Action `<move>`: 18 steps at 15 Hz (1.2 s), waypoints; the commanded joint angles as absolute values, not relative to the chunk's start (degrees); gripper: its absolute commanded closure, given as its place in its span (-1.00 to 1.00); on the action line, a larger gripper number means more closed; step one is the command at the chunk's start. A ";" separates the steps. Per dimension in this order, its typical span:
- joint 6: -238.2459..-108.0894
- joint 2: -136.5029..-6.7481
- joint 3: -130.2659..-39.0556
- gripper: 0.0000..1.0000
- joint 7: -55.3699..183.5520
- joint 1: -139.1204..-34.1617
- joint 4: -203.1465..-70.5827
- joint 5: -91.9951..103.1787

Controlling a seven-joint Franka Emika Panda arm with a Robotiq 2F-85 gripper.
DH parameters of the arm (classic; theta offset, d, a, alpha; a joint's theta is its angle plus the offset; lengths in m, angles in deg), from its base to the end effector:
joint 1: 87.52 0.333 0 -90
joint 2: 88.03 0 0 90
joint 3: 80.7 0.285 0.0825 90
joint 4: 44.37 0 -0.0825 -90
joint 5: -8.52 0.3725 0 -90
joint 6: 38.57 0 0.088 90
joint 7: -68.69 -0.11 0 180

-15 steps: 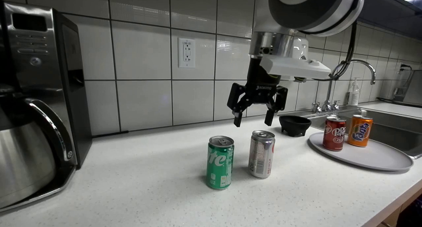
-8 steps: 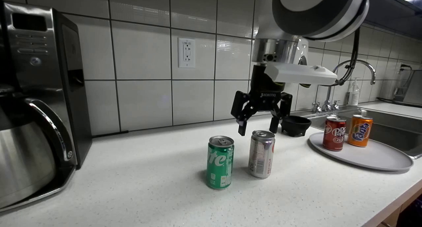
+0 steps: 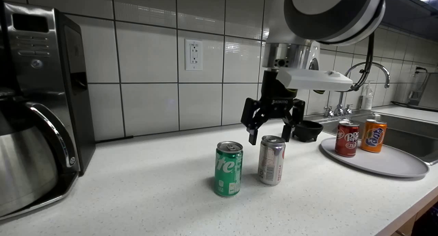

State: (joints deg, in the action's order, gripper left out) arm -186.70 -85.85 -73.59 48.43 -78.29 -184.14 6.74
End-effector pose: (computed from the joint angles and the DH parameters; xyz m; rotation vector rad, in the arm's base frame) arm 0.4673 0.1378 0.2724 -3.1149 0.0674 -0.1666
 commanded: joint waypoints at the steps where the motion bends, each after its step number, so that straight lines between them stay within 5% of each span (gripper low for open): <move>1: -185.52 -86.46 -73.21 -1.00 49.03 -78.38 -184.32 7.42; 12: -185.79 -84.85 -73.46 -1.00 50.16 -78.62 -183.77 8.11; 14: -185.81 -84.78 -73.53 -0.47 50.29 -78.65 -183.79 8.09; 18: -185.75 -85.04 -73.65 0.16 50.35 -78.70 -183.90 8.06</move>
